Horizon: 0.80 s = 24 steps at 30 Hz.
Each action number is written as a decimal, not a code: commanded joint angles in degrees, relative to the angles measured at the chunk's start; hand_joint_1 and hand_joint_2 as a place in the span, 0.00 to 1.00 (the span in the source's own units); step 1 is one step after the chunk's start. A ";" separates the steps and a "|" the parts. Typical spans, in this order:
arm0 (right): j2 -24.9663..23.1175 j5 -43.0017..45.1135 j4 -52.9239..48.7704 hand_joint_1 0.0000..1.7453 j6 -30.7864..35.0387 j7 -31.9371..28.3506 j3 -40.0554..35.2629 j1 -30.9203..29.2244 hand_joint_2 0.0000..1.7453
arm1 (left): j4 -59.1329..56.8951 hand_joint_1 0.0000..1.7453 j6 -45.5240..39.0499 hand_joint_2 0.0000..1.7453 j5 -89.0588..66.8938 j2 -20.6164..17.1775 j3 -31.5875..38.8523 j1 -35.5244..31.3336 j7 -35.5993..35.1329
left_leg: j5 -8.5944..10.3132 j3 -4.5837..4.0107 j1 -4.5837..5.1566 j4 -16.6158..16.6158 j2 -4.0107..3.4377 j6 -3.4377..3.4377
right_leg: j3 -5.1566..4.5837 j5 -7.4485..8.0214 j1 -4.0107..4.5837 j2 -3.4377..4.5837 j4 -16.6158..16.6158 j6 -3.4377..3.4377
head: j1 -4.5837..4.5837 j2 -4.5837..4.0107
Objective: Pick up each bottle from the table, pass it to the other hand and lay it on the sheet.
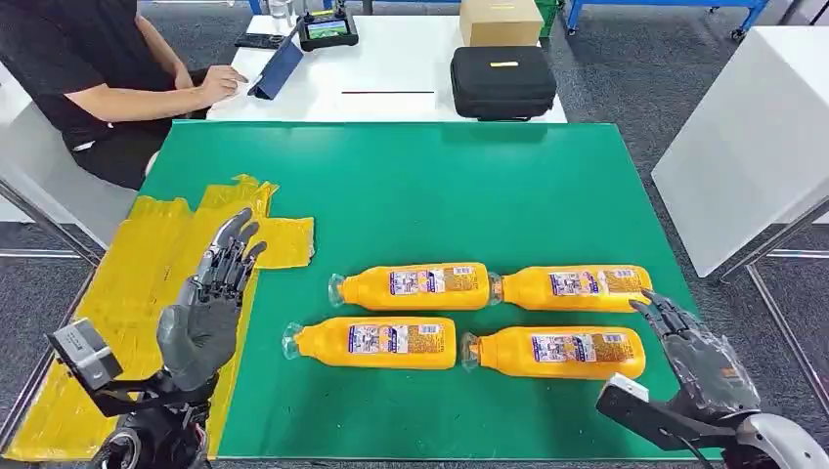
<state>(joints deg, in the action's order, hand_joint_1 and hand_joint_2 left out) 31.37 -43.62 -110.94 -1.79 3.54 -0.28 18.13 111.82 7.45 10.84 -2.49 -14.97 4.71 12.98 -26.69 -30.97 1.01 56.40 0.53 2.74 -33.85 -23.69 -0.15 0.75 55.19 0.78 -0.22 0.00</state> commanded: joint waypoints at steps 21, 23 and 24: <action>3.39 7.53 20.07 0.00 -3.26 0.78 -18.06 -10.81 1.00 | -8.79 0.00 0.68 0.00 3.03 -1.01 -2.23 -5.58 0.89 | -0.13 0.51 -0.13 -0.15 -0.15 -0.32 | 0.51 -0.07 0.11 0.01 -0.22 0.01 | 0.00 0.00; 3.39 7.38 20.63 0.00 -3.18 0.72 -18.66 -11.57 1.00 | -8.77 0.00 0.27 0.00 3.19 -1.22 -2.44 -5.62 1.02 | -0.09 0.40 -0.09 -0.12 -0.06 -0.27 | 0.40 -0.07 0.08 -0.07 -0.15 0.00 | -0.02 0.00; 3.27 6.87 21.35 0.00 -2.58 0.84 -19.25 -12.26 1.00 | -8.74 0.00 -0.20 0.00 3.42 -1.53 -2.92 -5.82 1.05 | -0.01 0.18 -0.04 -0.08 -0.02 -0.13 | 0.16 0.00 0.04 -0.04 -0.10 0.00 | 0.00 0.00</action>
<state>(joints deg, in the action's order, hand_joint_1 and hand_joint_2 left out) 35.34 -36.28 -97.00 -4.63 4.57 -14.23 10.75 106.88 8.33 13.71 -2.27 -15.26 1.01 13.88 -26.69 -30.95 1.01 56.40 0.52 2.74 -33.86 -23.69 -0.14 0.75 55.19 0.78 -0.22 0.00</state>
